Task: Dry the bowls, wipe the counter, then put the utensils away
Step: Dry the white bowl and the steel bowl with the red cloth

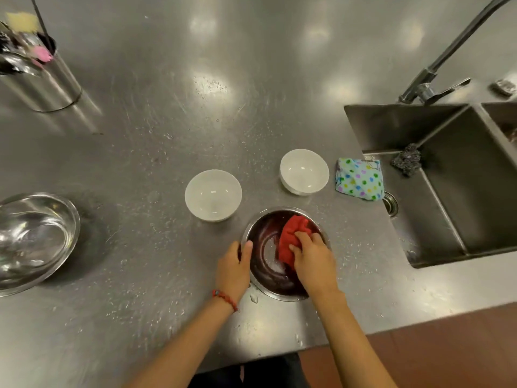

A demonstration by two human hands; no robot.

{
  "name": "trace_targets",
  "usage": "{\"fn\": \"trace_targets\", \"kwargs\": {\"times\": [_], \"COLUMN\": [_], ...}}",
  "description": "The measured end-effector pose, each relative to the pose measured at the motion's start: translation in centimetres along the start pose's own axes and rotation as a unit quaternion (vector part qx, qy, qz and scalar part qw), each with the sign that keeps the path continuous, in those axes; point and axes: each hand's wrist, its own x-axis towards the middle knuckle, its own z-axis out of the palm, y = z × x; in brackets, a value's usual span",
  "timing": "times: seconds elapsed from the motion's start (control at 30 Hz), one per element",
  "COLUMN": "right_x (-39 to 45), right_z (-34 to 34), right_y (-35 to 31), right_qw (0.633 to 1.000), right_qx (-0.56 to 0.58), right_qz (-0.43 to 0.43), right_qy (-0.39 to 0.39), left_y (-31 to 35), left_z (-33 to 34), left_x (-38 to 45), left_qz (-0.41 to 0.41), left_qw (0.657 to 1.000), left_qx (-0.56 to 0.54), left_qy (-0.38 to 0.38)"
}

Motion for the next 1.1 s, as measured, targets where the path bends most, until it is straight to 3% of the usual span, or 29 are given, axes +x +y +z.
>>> {"fn": "trace_targets", "kwargs": {"times": [0.1, 0.3, 0.5, 0.6, 0.73, 0.87, 1.0, 1.1], "right_x": [-0.1, 0.1, 2.3, 1.2, -0.2, 0.3, 2.6, 2.7], "right_z": [0.8, 2.1, 1.2, 0.6, 0.9, 2.3, 1.5, 0.0], "right_y": [0.0, -2.7, -1.8, -0.6, -1.4, -3.0, -2.9, -1.3], "right_qw": [0.999, 0.993, 0.996, 0.990, 0.986, 0.991, 0.996, 0.979], "right_qx": [-0.030, 0.076, -0.080, -0.110, 0.032, 0.109, -0.054, -0.194], "right_qz": [0.003, -0.074, -0.034, -0.047, -0.088, -0.068, -0.075, -0.066], "right_qy": [-0.022, -0.060, -0.023, -0.070, -0.138, -0.048, -0.001, -0.003], "left_y": [0.7, 1.5, 1.3, 1.0, 1.2, 1.1, 1.4, 1.6], "left_z": [0.3, 0.4, -0.4, 0.2, 1.2, 0.9, 1.1, 1.4], "left_x": [0.3, 0.8, 1.3, 0.9, 0.4, 0.5, 0.6, 0.4], "left_qz": [0.027, 0.037, 0.037, 0.030, 0.035, 0.039, 0.028, 0.024], "left_qw": [0.999, 0.998, 0.994, 0.993, 0.994, 0.996, 0.995, 0.994], "left_qx": [0.005, -0.019, -0.050, -0.064, -0.059, -0.065, -0.071, -0.078], "left_qy": [0.027, 0.038, 0.093, 0.093, 0.082, 0.053, 0.057, 0.077]}}
